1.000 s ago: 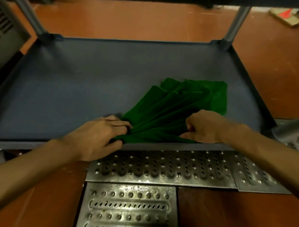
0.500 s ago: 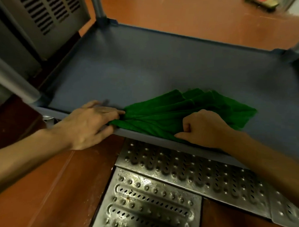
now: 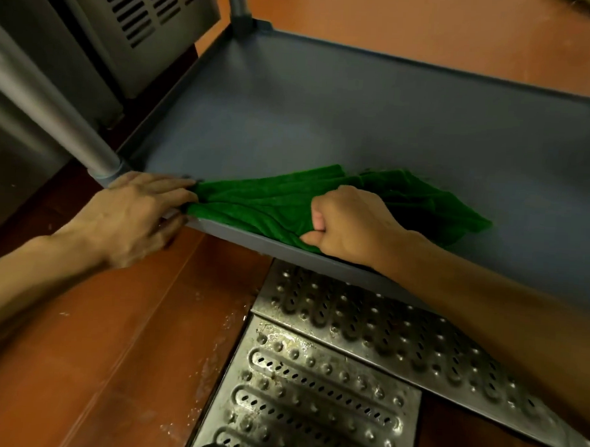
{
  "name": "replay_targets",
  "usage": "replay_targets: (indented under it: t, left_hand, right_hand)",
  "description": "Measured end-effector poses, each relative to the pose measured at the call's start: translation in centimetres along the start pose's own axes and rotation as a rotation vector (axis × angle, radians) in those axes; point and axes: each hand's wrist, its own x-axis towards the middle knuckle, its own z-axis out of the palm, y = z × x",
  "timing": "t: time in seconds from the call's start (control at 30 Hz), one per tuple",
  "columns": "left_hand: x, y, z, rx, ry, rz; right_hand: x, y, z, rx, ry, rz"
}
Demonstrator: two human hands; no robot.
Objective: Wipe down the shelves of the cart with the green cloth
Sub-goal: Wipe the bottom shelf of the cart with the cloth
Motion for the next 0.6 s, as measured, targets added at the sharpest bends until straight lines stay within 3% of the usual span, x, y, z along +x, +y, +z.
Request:
replay_targets:
  t: [0.13,0.43,0.6]
  left_hand:
    - [-1.0,-0.2,0.6,-0.008,-0.019,-0.034]
    - [-0.9,2.4,1.5,-0.132,0.157,-0.001]
    - [-0.2,4.7,1.6,-0.231,0.133,0.038]
  right_hand:
    - [0.9,-0.6,0.3,-0.010,0.116,-0.043]
    - [0.7,1.5,-0.3,0.085,-0.015,-0.078]
    - [-2.2,3.2,-0.4,0.123,-0.062,-0.109]
